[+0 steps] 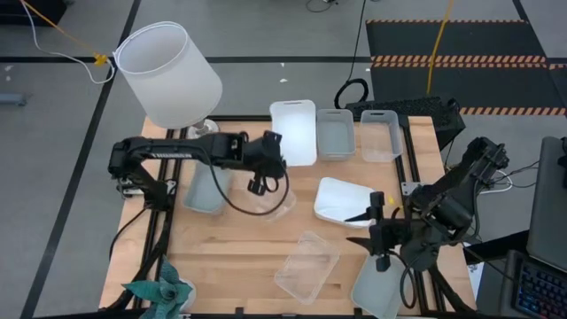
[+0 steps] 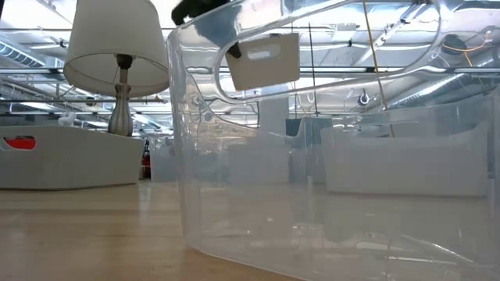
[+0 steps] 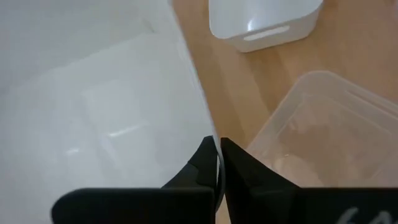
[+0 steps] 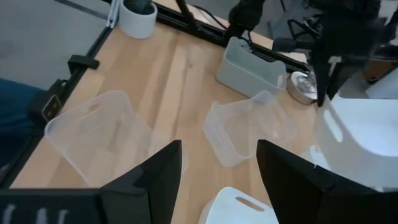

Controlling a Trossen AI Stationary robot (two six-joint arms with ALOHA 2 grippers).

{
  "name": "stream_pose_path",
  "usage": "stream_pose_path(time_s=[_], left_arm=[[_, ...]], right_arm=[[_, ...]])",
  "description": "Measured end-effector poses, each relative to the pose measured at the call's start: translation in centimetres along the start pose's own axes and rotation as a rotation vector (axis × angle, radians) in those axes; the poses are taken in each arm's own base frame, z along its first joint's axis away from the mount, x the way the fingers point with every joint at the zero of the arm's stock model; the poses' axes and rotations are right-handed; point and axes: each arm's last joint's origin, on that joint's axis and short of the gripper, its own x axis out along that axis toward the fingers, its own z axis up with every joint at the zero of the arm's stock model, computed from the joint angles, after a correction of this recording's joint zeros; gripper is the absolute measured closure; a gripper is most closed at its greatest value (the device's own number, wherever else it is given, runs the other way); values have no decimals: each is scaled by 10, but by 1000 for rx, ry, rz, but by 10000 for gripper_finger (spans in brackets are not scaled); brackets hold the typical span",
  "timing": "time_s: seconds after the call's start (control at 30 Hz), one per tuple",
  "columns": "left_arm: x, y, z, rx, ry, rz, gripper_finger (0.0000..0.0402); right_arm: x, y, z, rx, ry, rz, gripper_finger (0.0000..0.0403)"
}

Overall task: Stack baskets by color
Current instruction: Stack the bottom white bin on top of the top white bin

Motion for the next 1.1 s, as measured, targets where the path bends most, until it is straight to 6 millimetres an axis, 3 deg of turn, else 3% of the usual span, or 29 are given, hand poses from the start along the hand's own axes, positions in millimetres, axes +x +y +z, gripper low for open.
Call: stream_pose_path(time_s=[0.27,0.43,0.7,1.1], left_arm=[[-38,38,3,17,-61,40,397],[-48,57,-4,11,-95,38,395],[-38,73,-21,-54,-108,-48,394],[7,83,-32,-91,-94,-192,393]], right_arm=[[0,0,-1,-9,8,-9,202],[0,0,-1,-9,8,-9,202],[0,0,-1,-9,8,-9,202],[0,0,-1,-9,10,-7,202]])
